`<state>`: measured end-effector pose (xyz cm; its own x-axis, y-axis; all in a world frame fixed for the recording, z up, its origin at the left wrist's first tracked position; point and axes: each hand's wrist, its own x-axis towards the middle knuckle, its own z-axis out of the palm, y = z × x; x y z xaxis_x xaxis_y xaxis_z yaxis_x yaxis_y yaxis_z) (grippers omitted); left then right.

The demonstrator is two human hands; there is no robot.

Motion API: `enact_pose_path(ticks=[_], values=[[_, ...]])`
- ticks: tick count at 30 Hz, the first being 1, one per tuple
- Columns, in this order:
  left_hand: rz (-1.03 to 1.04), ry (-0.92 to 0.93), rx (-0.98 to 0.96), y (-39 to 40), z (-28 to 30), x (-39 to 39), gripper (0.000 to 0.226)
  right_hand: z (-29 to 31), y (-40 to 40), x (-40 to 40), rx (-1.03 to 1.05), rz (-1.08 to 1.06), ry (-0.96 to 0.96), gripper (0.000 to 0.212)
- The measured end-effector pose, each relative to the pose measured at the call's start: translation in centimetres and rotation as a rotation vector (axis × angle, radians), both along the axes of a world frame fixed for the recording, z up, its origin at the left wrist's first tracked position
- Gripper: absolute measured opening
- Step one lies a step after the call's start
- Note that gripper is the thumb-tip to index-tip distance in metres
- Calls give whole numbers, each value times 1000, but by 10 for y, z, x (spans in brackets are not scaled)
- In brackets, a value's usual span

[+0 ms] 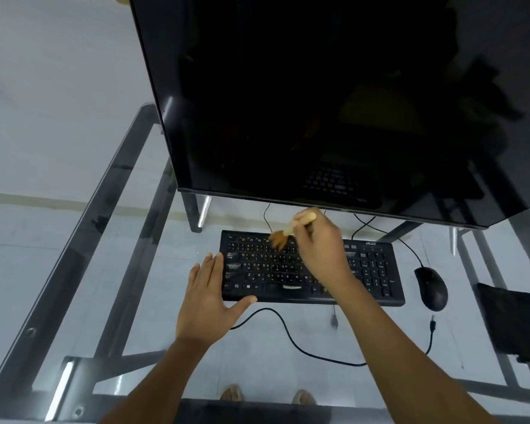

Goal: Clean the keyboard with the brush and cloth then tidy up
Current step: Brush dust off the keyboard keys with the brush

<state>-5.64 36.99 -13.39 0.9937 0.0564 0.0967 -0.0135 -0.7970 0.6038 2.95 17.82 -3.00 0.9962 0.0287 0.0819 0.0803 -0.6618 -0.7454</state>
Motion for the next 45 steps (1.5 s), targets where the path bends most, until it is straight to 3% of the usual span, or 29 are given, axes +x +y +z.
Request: enact_pose_path(ticks=[2, 4, 6, 8, 10, 12, 14, 16, 19, 21, 23, 26, 27, 30, 32, 34, 38, 41, 43, 45], values=[[-7, 4, -12, 0, 1, 2, 103, -3, -6, -3, 118, -48, 8, 7], [-18, 5, -12, 1, 1, 1, 104, -5, -4, -8, 53, 27, 126, 8], [-21, 50, -20, 2, -2, -1, 104, -8, -8, -9, 6, -39, 53, 6], [-23, 84, -24, 2, -4, -1, 104, -2, -15, -8, 99, -138, -44, 10], [-58, 31, 40, 2, -4, -1, 99, 2, -18, -7, 149, -44, 90, 11], [-86, -61, 119, -5, 2, -1, 94, 0, -20, -10, 47, 58, 230, 8], [-117, -126, 159, -17, 13, 4, 90, -3, -27, -7, -3, -75, 89, 7], [-162, -134, 162, -31, 22, 12, 88, -1, -36, -5, 82, -185, 13, 9], [-267, -100, 155, -46, 23, 24, 88, -1, -34, -8, 111, -76, 226, 9], [-345, -74, 146, -56, 20, 25, 88, -6, -36, -9, 9, -111, 106, 9], [-397, -64, 160, -65, 18, 24, 89, -5, -45, -8, 43, -200, -20, 11], [-396, -39, 196, -69, 8, 21, 90, -4, -52, -12, 106, -18, 140, 8], [-388, -22, 209, -69, 4, 19, 90, -5, -52, -15, 34, 40, 123, 8], [-371, 20, 261, -72, -3, 14, 91, -11, -63, -19, 23, -73, -83, 5], [-362, 18, 269, -72, -5, 13, 89, -11, -67, -21, 86, -74, -27, 6], [-355, 4, 290, -73, -6, 13, 89, -12, -67, -24, 10, -23, 79, 8], [-301, -27, 287, -79, -1, 15, 92, -9, -80, -26, 23, -190, -62, 6], [-283, -13, 317, -82, 3, 21, 98, -7, -81, -32, 31, -25, 167, 9], [-300, 9, 344, -82, 4, 23, 102, -7, -84, -39, -54, -92, 36, 8], [-317, 14, 360, -84, 5, 27, 104, -11, -95, -46, 39, -189, -43, 8]])
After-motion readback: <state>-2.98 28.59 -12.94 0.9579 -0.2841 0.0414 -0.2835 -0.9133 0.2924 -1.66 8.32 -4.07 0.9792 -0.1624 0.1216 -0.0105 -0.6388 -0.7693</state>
